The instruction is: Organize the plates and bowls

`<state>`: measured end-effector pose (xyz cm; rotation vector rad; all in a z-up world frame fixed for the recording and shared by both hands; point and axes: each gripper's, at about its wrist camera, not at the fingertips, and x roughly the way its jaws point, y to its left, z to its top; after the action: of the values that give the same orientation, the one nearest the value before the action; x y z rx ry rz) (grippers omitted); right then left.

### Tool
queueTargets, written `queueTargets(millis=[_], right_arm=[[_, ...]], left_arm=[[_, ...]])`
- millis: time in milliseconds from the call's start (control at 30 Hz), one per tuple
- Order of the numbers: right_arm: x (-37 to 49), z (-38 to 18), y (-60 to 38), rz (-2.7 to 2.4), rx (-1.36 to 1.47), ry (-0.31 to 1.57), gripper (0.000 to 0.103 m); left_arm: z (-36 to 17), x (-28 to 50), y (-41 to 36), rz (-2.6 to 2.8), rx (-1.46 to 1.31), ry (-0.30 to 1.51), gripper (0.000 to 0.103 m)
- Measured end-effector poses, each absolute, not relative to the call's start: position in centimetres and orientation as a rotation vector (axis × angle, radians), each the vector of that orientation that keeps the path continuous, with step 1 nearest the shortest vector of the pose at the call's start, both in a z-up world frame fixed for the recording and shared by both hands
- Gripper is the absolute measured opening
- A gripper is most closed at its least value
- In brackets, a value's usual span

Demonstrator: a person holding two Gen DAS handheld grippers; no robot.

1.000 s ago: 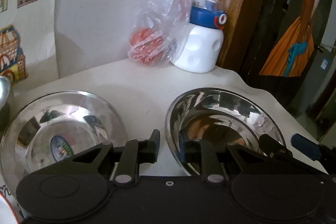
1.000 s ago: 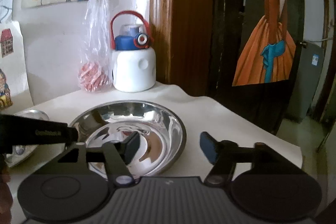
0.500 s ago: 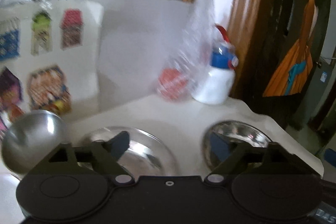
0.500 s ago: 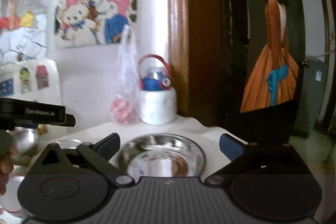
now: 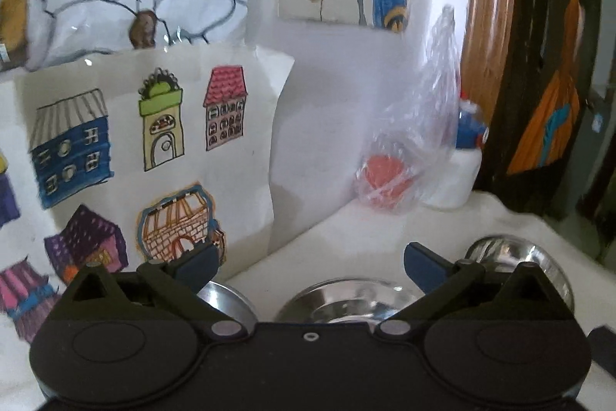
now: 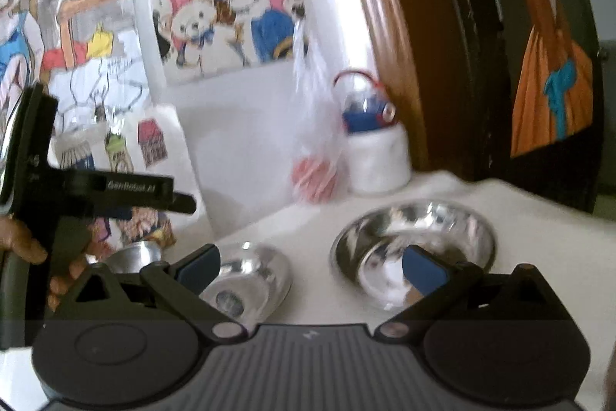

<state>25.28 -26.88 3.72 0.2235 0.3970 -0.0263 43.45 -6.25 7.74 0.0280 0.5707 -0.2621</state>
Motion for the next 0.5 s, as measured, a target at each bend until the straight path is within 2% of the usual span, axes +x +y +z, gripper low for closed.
queueTargets(millis=[500], right_arm=[[28.8,-1.4,-25.5,0.113,0.4,0.547,0.103]], left_arm=[[3.7,47.7,-8.0,-0.421,0.392,0.768,0.102]])
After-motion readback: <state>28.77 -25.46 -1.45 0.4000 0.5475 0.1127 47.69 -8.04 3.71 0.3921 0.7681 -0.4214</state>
